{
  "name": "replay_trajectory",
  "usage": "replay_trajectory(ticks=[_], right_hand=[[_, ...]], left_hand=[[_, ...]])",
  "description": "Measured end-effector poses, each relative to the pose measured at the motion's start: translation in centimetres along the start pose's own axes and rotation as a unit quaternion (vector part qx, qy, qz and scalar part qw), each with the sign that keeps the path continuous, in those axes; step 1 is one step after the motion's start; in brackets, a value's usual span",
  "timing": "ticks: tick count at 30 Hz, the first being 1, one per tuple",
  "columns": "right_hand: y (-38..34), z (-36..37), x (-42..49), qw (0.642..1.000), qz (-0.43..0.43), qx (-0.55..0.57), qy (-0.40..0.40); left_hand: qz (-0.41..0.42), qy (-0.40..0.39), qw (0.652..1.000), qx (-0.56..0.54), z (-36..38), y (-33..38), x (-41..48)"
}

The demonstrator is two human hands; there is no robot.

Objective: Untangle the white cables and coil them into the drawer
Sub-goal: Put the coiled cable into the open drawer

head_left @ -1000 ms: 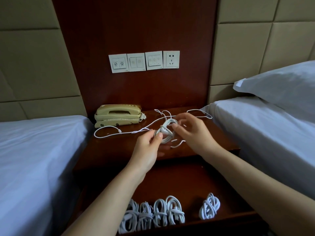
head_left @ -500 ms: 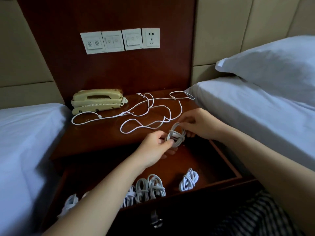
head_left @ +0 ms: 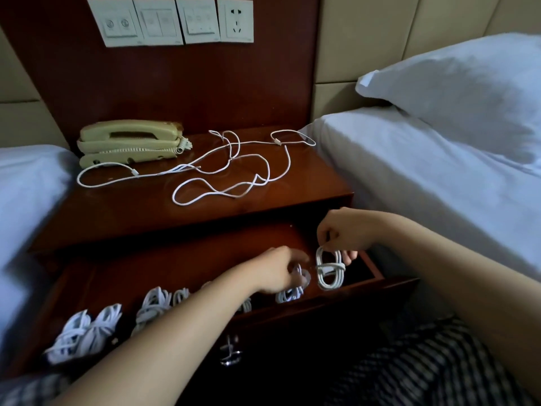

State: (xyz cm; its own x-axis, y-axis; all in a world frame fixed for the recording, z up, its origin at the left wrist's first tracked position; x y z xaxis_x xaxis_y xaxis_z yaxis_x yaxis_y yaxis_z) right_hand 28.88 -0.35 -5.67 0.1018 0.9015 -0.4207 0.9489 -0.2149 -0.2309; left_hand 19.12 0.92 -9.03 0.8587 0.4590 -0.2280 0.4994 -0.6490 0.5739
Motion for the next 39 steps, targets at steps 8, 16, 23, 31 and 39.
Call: replay_trajectory(ticks=[8, 16, 23, 31, 39], right_hand=[[-1.0, 1.9, 1.5, 0.998, -0.027, 0.043, -0.027], [-4.1, 4.6, 2.6, 0.983, -0.076, 0.151, -0.065], [-5.7, 5.3, 3.1, 0.983, -0.074, 0.153, -0.073], [-7.0, 3.0, 2.5, 0.988, -0.059, 0.118, -0.077], [-9.6, -6.7, 2.2, 0.950, -0.138, 0.192, 0.203]], left_hand=[[-0.030, 0.026, 0.998, 0.038, -1.0, -1.3, 0.2], [-0.061, 0.029, 0.994, 0.086, -2.4, -4.0, -2.0], [-0.060, 0.026, 0.996, 0.067, -2.5, -5.0, -3.8], [-0.051, 0.049, 0.997, 0.041, -5.0, -5.3, -4.6], [-0.009, 0.161, 0.986, 0.046, -11.8, -5.4, -6.4]])
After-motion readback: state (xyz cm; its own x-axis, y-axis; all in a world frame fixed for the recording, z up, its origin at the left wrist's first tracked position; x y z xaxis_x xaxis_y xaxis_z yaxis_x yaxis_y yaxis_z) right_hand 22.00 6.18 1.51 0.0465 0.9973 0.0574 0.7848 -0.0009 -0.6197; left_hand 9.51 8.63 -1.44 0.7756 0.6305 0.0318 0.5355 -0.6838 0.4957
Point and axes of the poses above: each hand's wrist, its own x-axis towards the middle knuckle, its own z-axis out of the palm, y = z × x, the point moved 9 cm from there along x, towards the middle knuckle, and after that the axes turned 5 degrees about z, right-handed, at the moved point
